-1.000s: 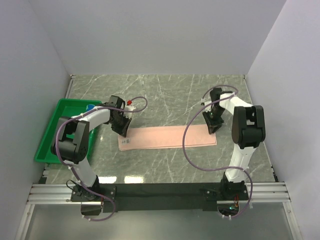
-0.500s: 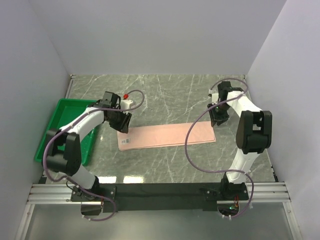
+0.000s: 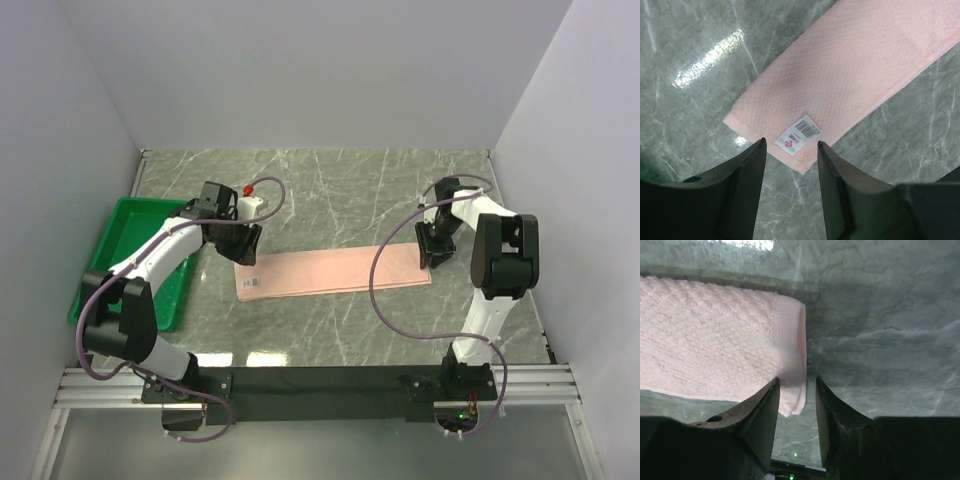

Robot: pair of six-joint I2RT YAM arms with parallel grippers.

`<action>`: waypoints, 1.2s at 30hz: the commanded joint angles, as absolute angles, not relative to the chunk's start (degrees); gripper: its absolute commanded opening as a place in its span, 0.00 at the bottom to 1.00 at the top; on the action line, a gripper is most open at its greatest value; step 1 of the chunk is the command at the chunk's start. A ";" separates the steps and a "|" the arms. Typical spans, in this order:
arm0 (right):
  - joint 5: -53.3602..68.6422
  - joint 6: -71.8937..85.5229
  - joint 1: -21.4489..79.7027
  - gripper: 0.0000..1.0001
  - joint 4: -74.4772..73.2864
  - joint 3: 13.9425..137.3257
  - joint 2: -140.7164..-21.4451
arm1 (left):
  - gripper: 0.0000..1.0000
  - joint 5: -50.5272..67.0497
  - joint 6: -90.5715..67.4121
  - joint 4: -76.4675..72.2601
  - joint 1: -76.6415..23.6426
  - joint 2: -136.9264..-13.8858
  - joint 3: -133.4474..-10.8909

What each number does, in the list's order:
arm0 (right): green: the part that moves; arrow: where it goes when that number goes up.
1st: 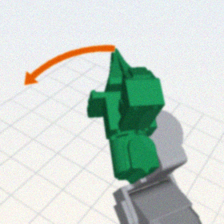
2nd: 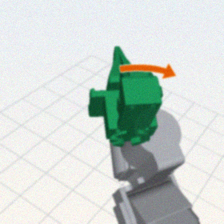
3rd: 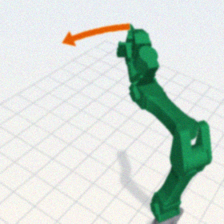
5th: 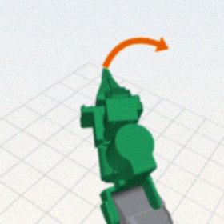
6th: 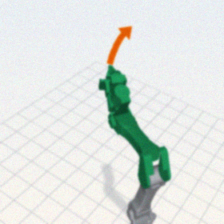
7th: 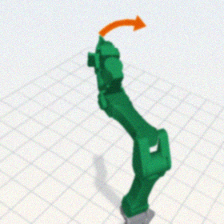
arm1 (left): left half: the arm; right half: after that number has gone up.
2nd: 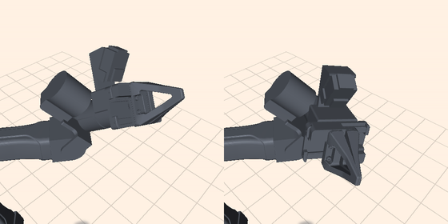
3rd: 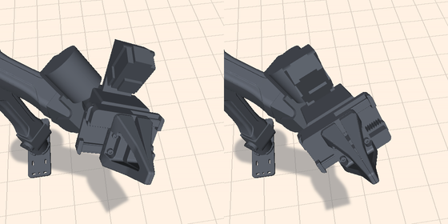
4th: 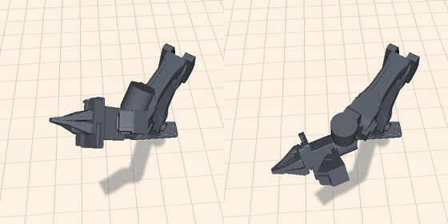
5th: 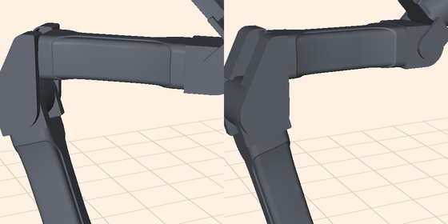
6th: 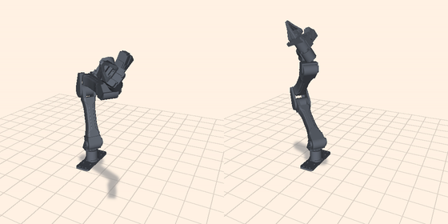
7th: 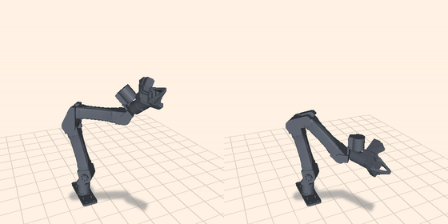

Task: Roll the towels
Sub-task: Fold the towel

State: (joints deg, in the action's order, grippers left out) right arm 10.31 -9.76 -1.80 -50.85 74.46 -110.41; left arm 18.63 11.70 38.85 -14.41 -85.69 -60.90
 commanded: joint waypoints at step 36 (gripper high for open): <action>21.09 -11.08 10.09 0.00 -59.59 79.19 -101.16 | 0.99 23.38 8.09 40.87 -10.29 -82.88 -65.83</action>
State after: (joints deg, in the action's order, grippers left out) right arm 17.28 -13.34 6.85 -58.98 77.89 -101.19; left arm 21.21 10.15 40.21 -11.20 -84.09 -62.96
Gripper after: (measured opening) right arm 0.009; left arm 0.994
